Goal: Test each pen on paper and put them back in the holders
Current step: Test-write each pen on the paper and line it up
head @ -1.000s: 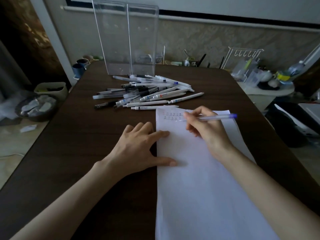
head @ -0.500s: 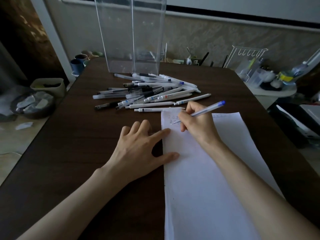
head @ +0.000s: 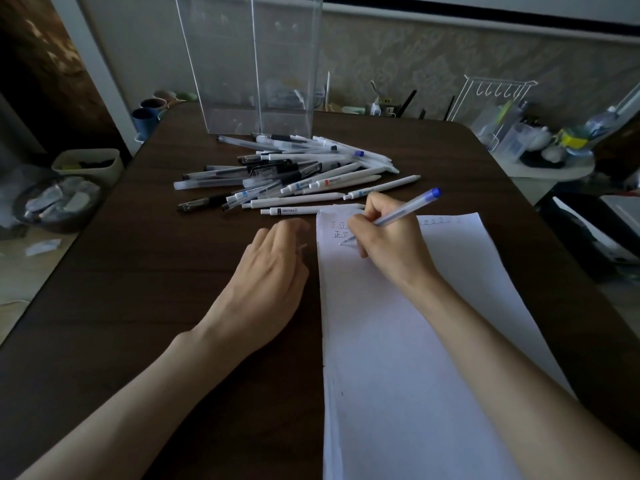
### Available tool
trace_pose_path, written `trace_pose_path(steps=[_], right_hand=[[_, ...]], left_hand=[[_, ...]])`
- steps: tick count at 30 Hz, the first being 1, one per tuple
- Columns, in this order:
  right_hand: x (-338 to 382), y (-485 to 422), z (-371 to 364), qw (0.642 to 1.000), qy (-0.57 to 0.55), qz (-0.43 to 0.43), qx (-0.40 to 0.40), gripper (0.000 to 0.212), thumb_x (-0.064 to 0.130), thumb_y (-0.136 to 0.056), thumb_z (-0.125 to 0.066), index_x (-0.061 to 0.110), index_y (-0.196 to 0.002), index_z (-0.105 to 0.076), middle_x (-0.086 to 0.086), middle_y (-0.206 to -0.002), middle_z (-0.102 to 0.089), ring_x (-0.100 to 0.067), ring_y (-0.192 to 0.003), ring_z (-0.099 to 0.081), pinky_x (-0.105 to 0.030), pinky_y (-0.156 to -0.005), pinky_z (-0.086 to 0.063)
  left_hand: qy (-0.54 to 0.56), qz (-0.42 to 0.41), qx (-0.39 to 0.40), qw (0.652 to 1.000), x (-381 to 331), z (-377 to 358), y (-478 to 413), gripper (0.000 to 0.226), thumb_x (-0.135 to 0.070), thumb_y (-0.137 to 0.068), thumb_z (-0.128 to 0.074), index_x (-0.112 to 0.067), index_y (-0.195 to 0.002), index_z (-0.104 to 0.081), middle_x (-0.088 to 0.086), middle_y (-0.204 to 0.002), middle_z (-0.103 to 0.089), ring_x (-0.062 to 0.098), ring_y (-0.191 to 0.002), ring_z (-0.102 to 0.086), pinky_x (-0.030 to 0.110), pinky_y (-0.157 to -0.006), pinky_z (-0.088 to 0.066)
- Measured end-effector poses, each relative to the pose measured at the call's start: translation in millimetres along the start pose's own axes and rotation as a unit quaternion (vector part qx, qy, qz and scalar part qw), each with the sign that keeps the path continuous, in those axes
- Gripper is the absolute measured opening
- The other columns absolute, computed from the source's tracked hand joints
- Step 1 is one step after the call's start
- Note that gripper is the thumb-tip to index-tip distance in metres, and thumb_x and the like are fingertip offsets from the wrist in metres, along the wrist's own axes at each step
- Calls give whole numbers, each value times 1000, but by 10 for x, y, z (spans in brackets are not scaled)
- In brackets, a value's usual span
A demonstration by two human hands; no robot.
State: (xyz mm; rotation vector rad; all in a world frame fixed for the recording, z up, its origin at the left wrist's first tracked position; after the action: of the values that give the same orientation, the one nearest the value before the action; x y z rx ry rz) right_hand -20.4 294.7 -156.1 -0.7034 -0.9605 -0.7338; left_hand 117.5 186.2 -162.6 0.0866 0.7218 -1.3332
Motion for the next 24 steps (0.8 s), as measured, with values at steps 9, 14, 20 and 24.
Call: trace_pose_path(steps=[9,14,20,24], right_hand=[[5,7,-3,1000,-20,11,15,24,4,-80,-55,6,-62,-40,-12,-49,-48,-11,-43,-46,-30,-51,-40],[61,14,-18,983,-177,23,35,35,-7,-86,-48,10,-59,-35,0,-41,-43,-7,-37,-44,-15,-43,-35],[116,12,-6,976,-210,25,48,36,-8,-89,-45,10,-60,-35,3,-38,-44,-5,-36,-41,-14,-42,-34],[199,47,-14,971,-216,34,92,41,-9,-90,-46,13,-58,-34,8,-37,-41,-4,-36,-36,-14,-41,-31]], left_hand=[[26,11,-49,998,60,49,-28,17,-24,-90,-57,-9,-97,-63,1,-82,-64,18,-74,-60,43,-64,-51],[-21,-21,-43,999,64,60,-36,18,-24,-84,-64,-10,-94,-70,1,-82,-65,18,-74,-58,40,-63,-51],[-22,-30,-57,998,74,51,-41,16,-22,-84,-66,-9,-94,-70,1,-81,-64,19,-73,-56,42,-62,-50],[-4,-47,-49,998,23,65,-61,27,-33,-87,-60,-9,-93,-70,0,-80,-63,17,-72,-54,36,-61,-48]])
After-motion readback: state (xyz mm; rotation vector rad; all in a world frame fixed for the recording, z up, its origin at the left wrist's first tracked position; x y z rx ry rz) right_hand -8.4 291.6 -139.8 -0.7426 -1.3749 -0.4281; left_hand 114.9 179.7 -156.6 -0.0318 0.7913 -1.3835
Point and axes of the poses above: each hand's wrist, its own y-axis away from the middle knuckle, its own z-axis out of the back of the hand, x = y × z, the point moved 1 cm from there along -y, towards the middle knuckle
